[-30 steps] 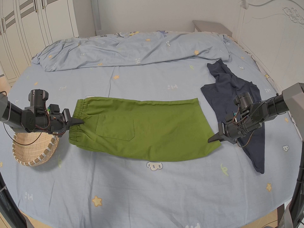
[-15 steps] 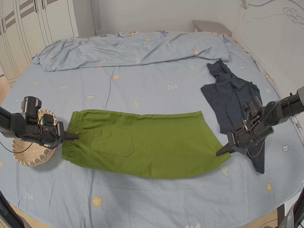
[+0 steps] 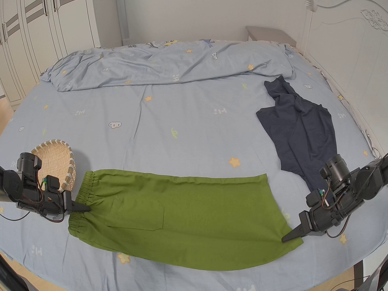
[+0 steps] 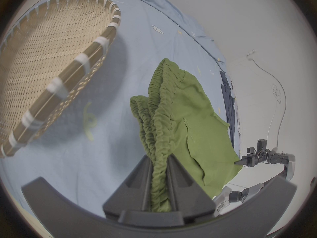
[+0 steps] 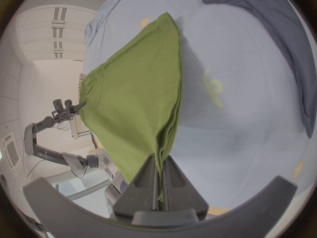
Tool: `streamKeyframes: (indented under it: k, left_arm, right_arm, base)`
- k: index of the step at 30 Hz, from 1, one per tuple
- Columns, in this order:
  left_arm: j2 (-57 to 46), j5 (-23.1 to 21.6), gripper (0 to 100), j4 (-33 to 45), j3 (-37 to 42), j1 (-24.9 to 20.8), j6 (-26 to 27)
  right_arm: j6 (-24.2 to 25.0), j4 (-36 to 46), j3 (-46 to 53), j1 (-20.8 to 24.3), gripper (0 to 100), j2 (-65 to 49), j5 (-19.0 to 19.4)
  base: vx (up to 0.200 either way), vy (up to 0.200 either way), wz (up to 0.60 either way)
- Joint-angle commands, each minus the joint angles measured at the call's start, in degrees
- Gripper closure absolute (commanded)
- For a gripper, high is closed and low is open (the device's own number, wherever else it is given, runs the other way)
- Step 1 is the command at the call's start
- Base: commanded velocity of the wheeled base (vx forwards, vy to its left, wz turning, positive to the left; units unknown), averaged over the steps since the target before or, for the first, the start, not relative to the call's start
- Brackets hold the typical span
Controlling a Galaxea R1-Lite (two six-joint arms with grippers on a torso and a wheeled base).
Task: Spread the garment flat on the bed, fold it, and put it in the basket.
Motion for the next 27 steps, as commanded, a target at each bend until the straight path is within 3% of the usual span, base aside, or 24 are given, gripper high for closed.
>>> streamKeyframes:
  k: [1,13,14,27]
  left_arm:
    - [-1.6,0.0,100,0.0,2.2,3.3,2.5]
    - [-1.9,0.0,100,0.0,3.0,3.5,2.9]
    - [-2.0,0.0,100,0.0,3.0,3.5,2.9]
    - [-7.7,-0.1,100,0.5,4.4,1.7,2.9]
  right_arm:
    - [0.1,-2.1,5.0,1.5,100,-2.3,0.0]
    - [0.2,-3.7,6.5,4.0,100,-2.0,0.1]
    - [0.2,-3.9,6.7,4.1,0,-2.0,0.1]
    - [0.2,-4.4,6.1,3.3,0,-3.1,-0.2]
  base:
    - [0.0,0.0,0.0]
    - [0.0,0.0,0.0]
    - [0.0,0.0,0.0]
    - [0.0,0.0,0.0]
